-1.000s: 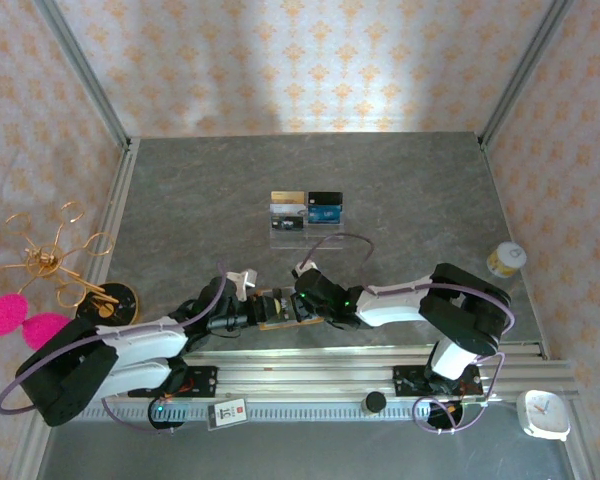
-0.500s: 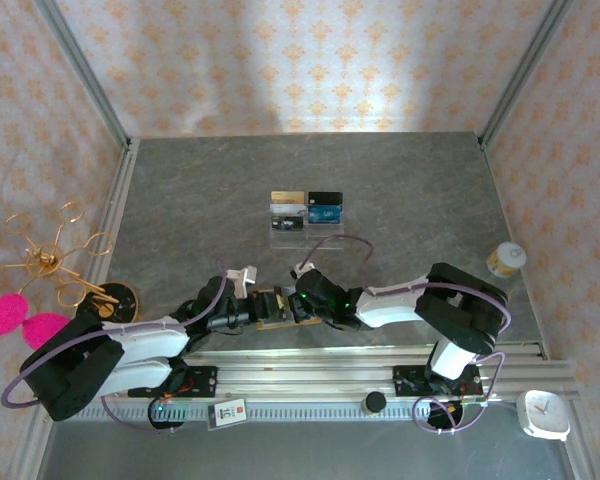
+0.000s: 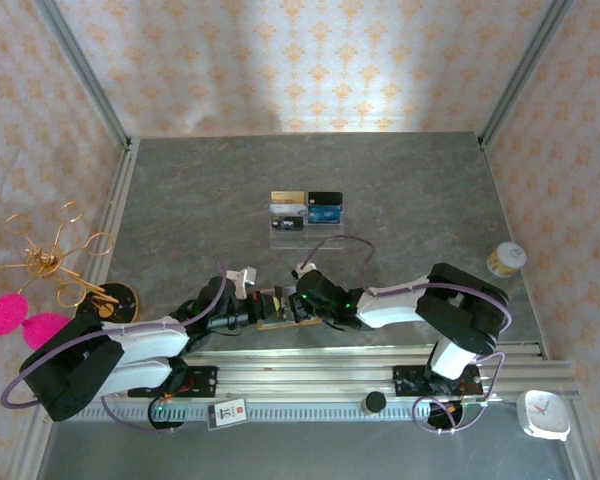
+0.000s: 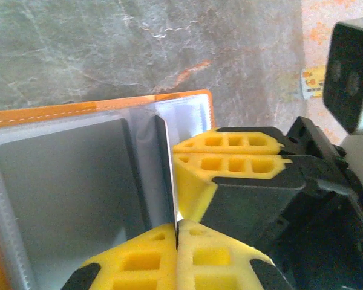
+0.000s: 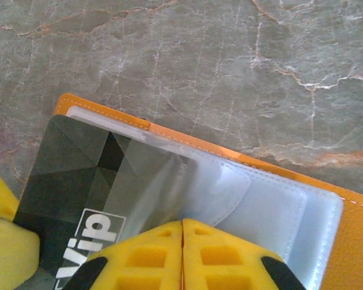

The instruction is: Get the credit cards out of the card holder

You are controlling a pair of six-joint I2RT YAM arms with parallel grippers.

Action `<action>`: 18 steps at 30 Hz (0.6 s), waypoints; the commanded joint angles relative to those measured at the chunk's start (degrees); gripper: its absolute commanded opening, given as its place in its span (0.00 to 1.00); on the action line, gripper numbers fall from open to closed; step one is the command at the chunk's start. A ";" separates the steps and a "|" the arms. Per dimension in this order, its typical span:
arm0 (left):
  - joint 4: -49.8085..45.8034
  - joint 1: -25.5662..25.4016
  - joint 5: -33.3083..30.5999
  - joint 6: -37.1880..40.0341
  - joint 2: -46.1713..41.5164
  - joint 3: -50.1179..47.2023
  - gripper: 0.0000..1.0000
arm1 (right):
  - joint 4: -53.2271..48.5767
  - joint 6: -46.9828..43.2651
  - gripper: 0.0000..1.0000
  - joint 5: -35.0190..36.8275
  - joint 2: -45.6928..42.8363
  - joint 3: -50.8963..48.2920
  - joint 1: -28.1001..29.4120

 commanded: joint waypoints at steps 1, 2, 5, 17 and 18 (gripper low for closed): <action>-4.24 0.31 -2.00 3.18 -0.44 2.35 0.00 | -7.16 1.61 0.09 0.94 0.44 -3.22 0.38; -5.35 0.29 -2.21 3.81 -1.00 2.80 0.00 | -7.02 1.90 0.09 1.58 0.09 -3.45 0.44; -12.08 0.29 -4.08 7.86 -4.73 5.24 0.00 | -7.23 2.35 0.09 3.04 -0.52 -3.88 0.37; -28.61 0.29 -12.41 13.30 -18.34 10.14 0.00 | -3.87 1.81 0.09 2.42 -0.93 -5.75 -0.21; -28.82 0.33 -12.83 13.30 -18.70 10.00 0.00 | -3.61 1.61 0.09 2.36 -1.21 -5.75 -0.21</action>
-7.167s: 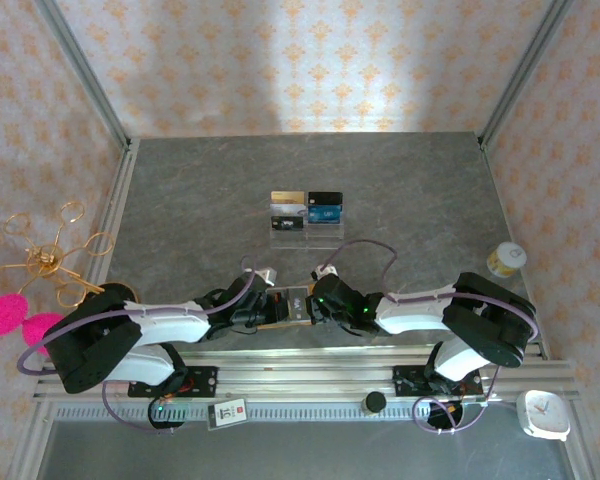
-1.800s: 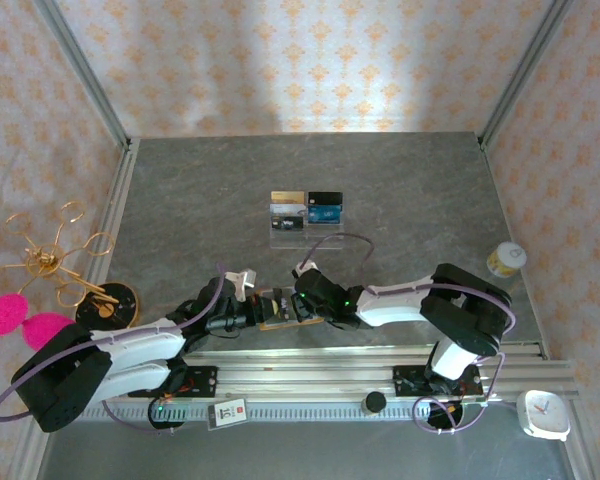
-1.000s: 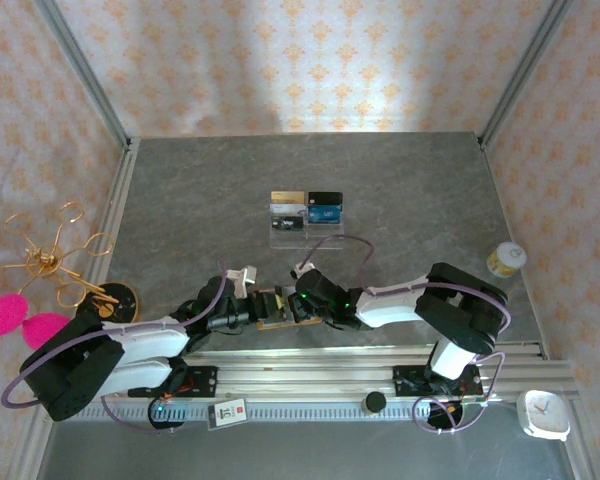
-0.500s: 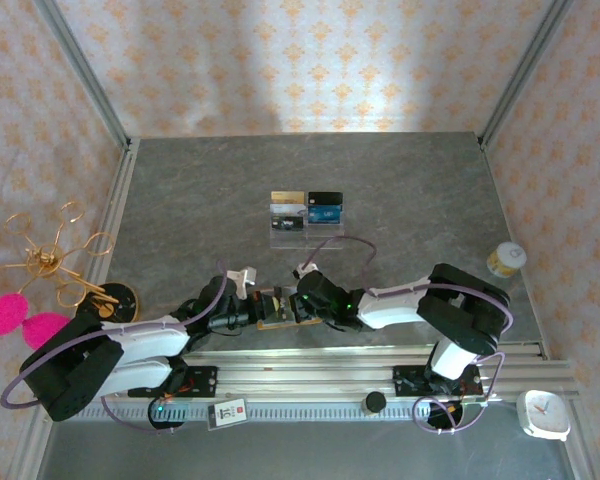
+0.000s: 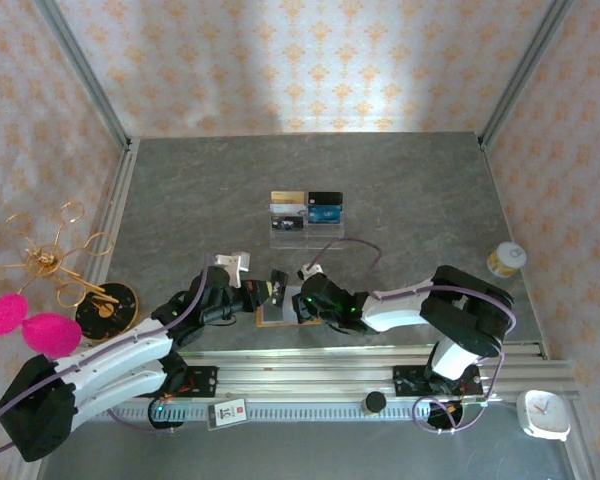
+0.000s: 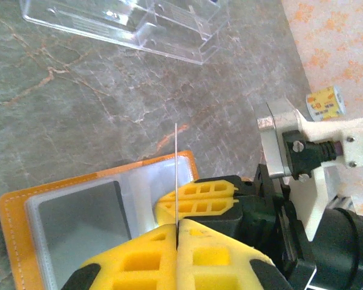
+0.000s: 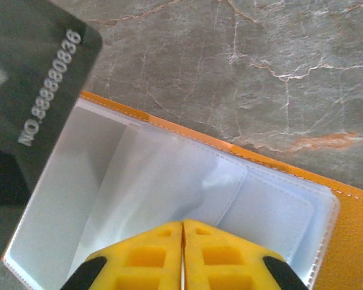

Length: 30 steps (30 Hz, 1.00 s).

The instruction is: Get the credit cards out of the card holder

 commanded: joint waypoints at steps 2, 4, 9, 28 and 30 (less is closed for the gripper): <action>-4.94 0.34 -3.72 2.62 -1.75 1.42 0.00 | -6.24 -1.48 0.09 0.31 -0.88 -2.85 -0.32; -6.12 0.29 -4.66 4.06 -2.46 2.76 0.00 | -5.40 -2.77 0.11 0.36 -2.99 -3.36 -0.25; -8.64 0.59 -7.45 8.31 -1.77 9.01 0.00 | -5.21 -6.49 0.21 2.14 -9.62 -3.38 -0.27; -26.73 7.77 4.97 72.61 27.83 46.08 0.00 | -11.08 -3.44 0.21 5.02 -34.44 -13.62 -7.27; -30.01 9.23 7.60 76.30 31.15 49.41 0.00 | -11.11 -3.18 0.21 5.13 -35.56 -14.67 -7.96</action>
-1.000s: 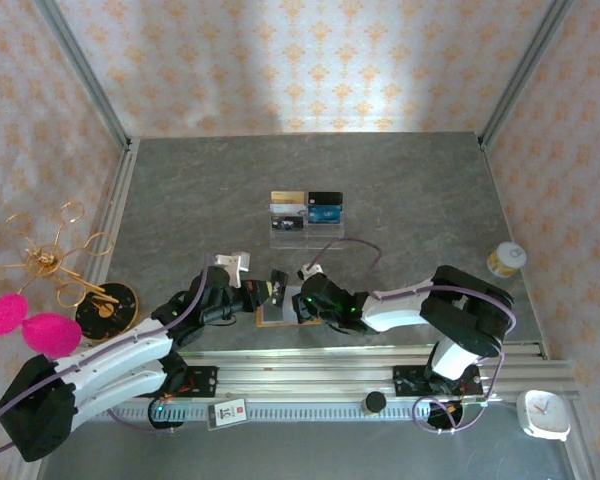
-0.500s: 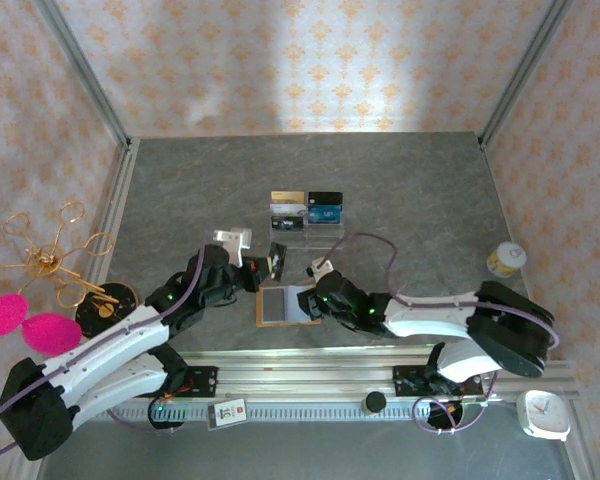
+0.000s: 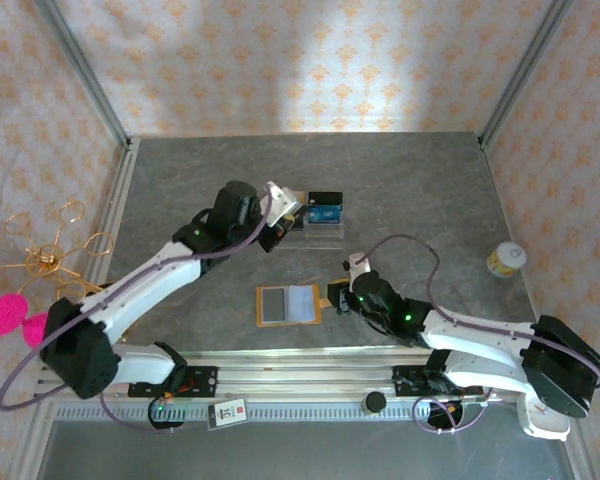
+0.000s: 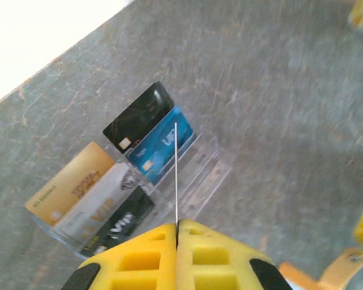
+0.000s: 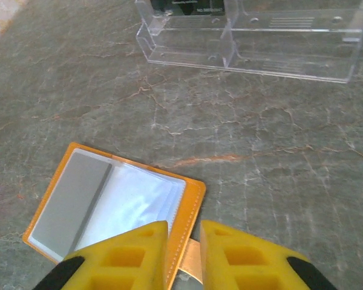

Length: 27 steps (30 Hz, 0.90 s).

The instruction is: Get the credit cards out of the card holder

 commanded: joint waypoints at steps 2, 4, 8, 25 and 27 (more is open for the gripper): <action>-14.70 2.97 5.62 18.26 7.02 8.44 0.00 | -2.00 1.20 0.20 0.93 -2.55 -1.73 -1.72; -18.76 3.81 5.31 21.53 10.74 11.71 0.00 | -3.20 1.31 0.20 0.73 -2.54 -1.70 -2.43; -21.32 4.46 3.01 26.20 16.85 16.53 0.00 | -5.32 1.37 0.20 0.82 -1.54 -0.63 -4.10; -24.31 8.31 5.58 38.41 24.98 24.54 0.00 | -11.65 -0.96 0.18 -1.29 11.48 10.57 -10.67; -24.85 8.59 6.29 39.64 25.59 25.19 0.00 | -12.21 -1.34 0.18 -1.25 12.44 11.58 -11.38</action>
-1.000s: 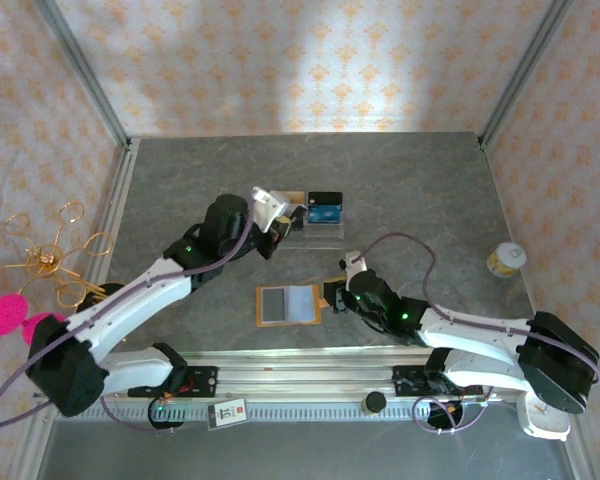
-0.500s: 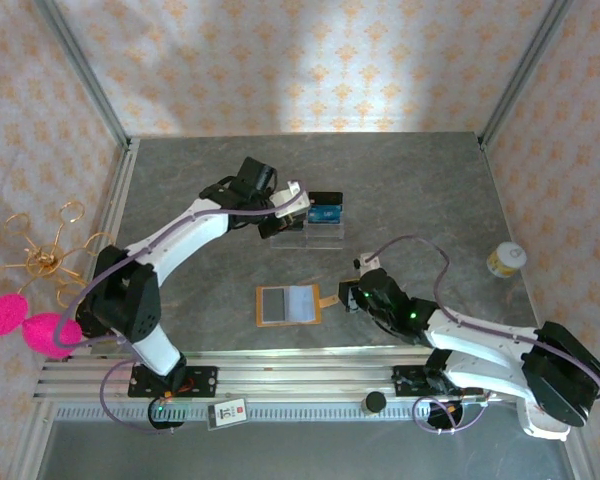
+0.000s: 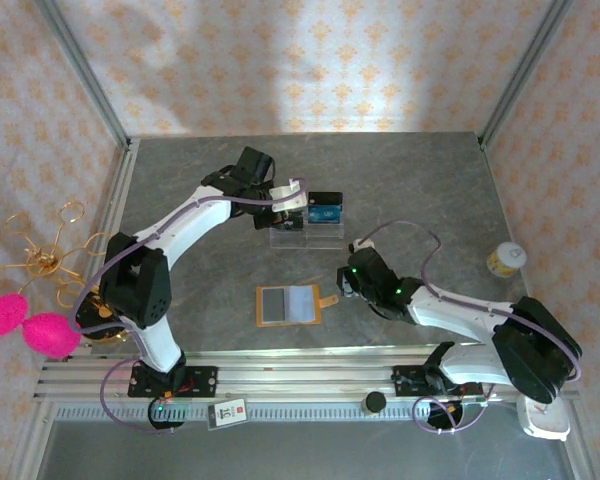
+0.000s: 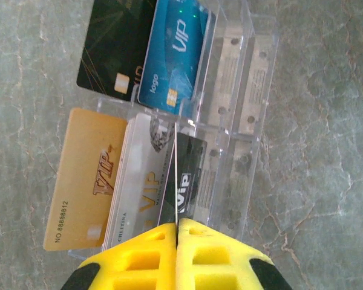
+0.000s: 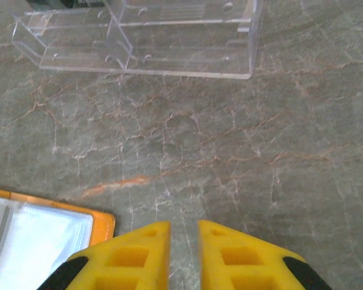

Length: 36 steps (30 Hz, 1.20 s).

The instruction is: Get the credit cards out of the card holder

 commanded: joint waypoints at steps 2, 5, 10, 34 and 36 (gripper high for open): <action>-2.96 1.23 3.11 4.98 1.69 2.80 0.00 | -3.00 -1.67 0.19 0.59 1.72 2.99 -1.18; -3.25 1.88 4.93 6.35 2.61 2.81 0.00 | -3.78 -1.97 0.18 0.94 2.78 4.26 -1.53; -3.35 2.24 7.76 7.71 4.27 2.71 0.00 | -4.42 -2.42 0.18 1.34 4.64 6.11 -2.11; 1.35 2.33 9.27 6.74 6.98 3.52 0.00 | -4.33 -2.69 0.18 -0.24 7.35 7.64 -2.41; 1.68 2.34 9.29 6.68 6.41 3.33 0.00 | -4.25 -2.67 0.18 -0.33 7.41 7.56 -2.42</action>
